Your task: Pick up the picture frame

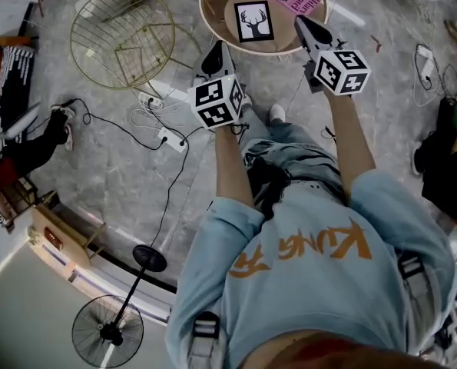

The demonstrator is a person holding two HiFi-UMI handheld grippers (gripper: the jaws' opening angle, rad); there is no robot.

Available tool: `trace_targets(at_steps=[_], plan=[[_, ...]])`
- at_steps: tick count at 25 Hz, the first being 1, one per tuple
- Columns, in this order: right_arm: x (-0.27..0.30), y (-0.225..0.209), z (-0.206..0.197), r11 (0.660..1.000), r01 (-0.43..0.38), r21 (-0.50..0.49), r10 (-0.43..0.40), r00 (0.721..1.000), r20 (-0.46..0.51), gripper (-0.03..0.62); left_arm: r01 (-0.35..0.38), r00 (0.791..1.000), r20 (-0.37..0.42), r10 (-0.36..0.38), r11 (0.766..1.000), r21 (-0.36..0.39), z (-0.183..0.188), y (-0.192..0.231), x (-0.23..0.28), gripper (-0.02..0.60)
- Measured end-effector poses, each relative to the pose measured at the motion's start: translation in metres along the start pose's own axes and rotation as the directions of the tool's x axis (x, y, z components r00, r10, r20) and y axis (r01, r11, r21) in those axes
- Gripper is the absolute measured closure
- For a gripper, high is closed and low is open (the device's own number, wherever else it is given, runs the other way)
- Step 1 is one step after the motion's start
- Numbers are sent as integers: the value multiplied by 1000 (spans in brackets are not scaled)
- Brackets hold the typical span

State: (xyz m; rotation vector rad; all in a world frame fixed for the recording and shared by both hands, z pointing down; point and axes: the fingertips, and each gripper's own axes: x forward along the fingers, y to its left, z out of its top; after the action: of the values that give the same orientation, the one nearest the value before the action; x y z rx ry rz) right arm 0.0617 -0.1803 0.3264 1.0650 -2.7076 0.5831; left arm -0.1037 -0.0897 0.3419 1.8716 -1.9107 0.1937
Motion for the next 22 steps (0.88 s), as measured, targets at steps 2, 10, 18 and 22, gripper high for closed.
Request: trace_targets(at_steps=[2,10,18,22], plan=[[14,0,-13,1000,10,7,-10,999,-37,595,0,999,-36,-1,1000,-26,-12,14,13,566],[91,-27,-37,995,92,31,-87,987,-134,595,6,993,-114,-12,999,-52,-27,64,99,566],[144,-25,-63,989,136,59,-121,971,-205,595,80,981,-173,-93,994,-78,-37,96,158,566],[144,-34,-99,984,157,87,-128,954,-273,595,110,971,-213,-109,994,-5,-58,92,179,566]])
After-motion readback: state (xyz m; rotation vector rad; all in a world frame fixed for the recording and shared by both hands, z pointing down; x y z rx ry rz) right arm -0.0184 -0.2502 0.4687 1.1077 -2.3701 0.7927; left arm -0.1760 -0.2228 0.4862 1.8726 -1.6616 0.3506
